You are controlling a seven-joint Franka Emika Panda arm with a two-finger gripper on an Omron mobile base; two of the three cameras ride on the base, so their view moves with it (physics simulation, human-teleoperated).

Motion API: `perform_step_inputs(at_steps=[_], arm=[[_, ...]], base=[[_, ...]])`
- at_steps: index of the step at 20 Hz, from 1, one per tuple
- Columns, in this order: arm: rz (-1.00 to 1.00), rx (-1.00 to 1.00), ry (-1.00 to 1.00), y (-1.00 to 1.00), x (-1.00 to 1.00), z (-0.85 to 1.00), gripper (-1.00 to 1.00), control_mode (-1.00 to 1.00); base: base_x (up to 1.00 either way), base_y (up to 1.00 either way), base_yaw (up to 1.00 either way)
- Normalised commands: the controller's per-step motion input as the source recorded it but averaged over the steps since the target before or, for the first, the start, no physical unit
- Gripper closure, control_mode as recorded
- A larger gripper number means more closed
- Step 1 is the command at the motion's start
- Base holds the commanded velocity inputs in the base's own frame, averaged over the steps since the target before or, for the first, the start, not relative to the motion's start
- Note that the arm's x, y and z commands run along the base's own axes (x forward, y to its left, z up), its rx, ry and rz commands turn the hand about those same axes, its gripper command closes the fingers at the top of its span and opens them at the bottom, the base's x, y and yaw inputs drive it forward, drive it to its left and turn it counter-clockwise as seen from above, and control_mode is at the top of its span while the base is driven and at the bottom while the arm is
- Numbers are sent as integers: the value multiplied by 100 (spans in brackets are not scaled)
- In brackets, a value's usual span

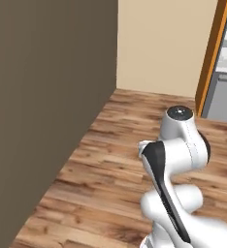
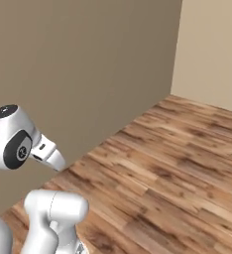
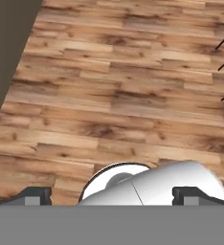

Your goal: Pick the egg and butter from the fridge and place them by the bowl for mixing.

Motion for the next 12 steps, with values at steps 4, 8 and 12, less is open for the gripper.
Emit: perform_step_inputs(at_steps=[4, 8, 12], arm=[[0, 0, 0, 0, 0, 0, -100, 100], [0, 0, 0, 0, 0, 0, -100, 100], [0, 0, 0, 0, 0, 0, -100, 100]], base=[[100, -83, -14], [100, -98, -4], [100, -88, -3]])
